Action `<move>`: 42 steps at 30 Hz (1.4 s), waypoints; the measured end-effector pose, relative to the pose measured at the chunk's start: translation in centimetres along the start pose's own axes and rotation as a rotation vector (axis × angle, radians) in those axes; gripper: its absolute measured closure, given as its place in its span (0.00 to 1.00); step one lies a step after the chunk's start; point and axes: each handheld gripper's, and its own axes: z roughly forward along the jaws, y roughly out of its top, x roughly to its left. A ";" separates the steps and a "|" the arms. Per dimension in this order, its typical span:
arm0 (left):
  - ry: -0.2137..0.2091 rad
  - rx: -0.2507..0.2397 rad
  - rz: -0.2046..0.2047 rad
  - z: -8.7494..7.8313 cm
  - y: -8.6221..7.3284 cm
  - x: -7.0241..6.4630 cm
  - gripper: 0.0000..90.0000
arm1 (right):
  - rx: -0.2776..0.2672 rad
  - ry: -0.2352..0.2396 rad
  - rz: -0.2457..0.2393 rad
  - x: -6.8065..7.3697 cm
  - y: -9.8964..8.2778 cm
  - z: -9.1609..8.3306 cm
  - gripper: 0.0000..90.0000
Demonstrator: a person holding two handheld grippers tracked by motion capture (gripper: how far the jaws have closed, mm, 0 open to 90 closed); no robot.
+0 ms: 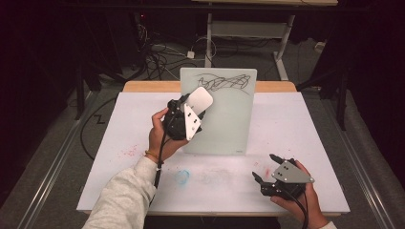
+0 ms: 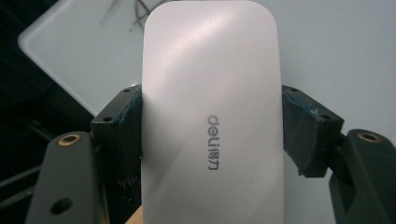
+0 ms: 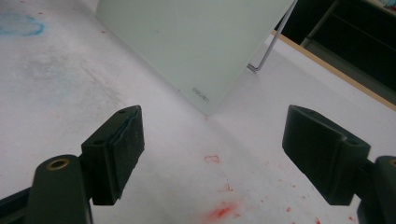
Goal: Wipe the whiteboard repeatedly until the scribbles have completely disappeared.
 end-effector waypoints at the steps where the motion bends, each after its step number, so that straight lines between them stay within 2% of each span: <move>1: 0.000 0.000 0.000 0.0 0.0 0.0 0.32 | 0.000 0.000 0.000 0.0 0.0 0.0 0.24; 3: 0.013 -0.001 -0.011 0.1 0.8 1.3 0.32 | 0.002 0.004 -0.002 0.1 0.0 0.1 0.24; 5: 0.021 -0.001 -0.014 0.1 1.0 1.6 0.32 | 0.004 0.007 -0.008 0.1 0.0 0.2 0.24; 6: 0.034 -0.001 -0.026 0.2 1.6 2.6 0.32 | 0.003 0.007 -0.011 0.2 0.0 0.2 0.24; 7: 0.034 -0.001 -0.026 0.2 1.6 2.6 0.32 | 0.003 0.007 -0.009 0.1 0.0 0.2 0.24; 8: 0.046 -0.004 -0.044 0.3 2.1 3.4 0.32 | 0.002 0.006 -0.005 0.1 0.0 0.1 0.24; 10: 0.054 -0.001 -0.054 0.4 2.4 3.6 0.32 | 0.001 0.004 -0.004 0.1 0.0 0.1 0.24; 12: 0.085 0.013 -0.042 0.6 2.8 3.0 0.32 | 0.001 0.001 -0.002 0.0 0.0 0.0 0.24; 13: 0.085 0.013 -0.042 0.6 2.8 3.0 0.32 | 0.001 0.001 0.000 0.0 0.0 0.0 0.24; 15: 0.098 0.020 -0.023 0.8 3.0 2.3 0.32 | -0.003 0.004 -0.009 0.0 0.0 0.1 0.24; 18: 0.109 0.019 -0.022 1.1 3.2 1.1 0.32 | -0.002 0.005 -0.011 0.1 0.0 0.0 0.24; 22: 0.093 0.017 -0.034 1.2 3.2 -0.4 0.32 | -0.001 0.006 -0.007 0.0 0.0 0.0 0.24; 25: 0.086 0.025 -0.003 1.4 3.2 -2.3 0.32 | 0.001 0.011 -0.006 0.1 0.0 0.1 0.24; 29: 0.071 0.022 -0.028 1.6 3.1 -3.5 0.32 | 0.002 0.014 -0.010 0.1 0.0 0.1 0.24; 30: 0.061 0.021 -0.026 1.6 3.1 -3.8 0.32 | 0.002 0.015 -0.010 0.1 0.0 0.1 0.24; 31: 0.065 0.029 -0.001 1.6 3.1 -4.1 0.32 | 0.003 0.016 -0.012 0.1 0.0 0.1 0.24; 32: 0.068 0.032 0.011 1.6 3.2 -4.1 0.32 | 0.003 0.016 -0.019 0.2 0.0 0.1 0.24; 34: 0.042 0.020 0.000 1.5 3.1 -3.6 0.32 | 0.002 0.014 -0.024 0.2 0.0 0.1 0.24; 35: 0.042 0.019 0.001 1.5 3.1 -3.4 0.32 | 0.003 0.011 -0.027 0.2 0.0 0.1 0.24; 37: 0.059 0.020 0.007 1.5 3.2 -2.9 0.32 | 0.002 0.013 -0.026 0.3 0.0 0.1 0.24; 40: 0.061 0.008 -0.005 1.5 3.4 -1.6 0.32 | 0.002 0.018 -0.029 0.3 0.0 0.1 0.24; 42: 0.080 0.007 -0.019 1.5 3.9 -0.8 0.32 | 0.002 0.029 -0.029 0.3 0.0 0.1 0.24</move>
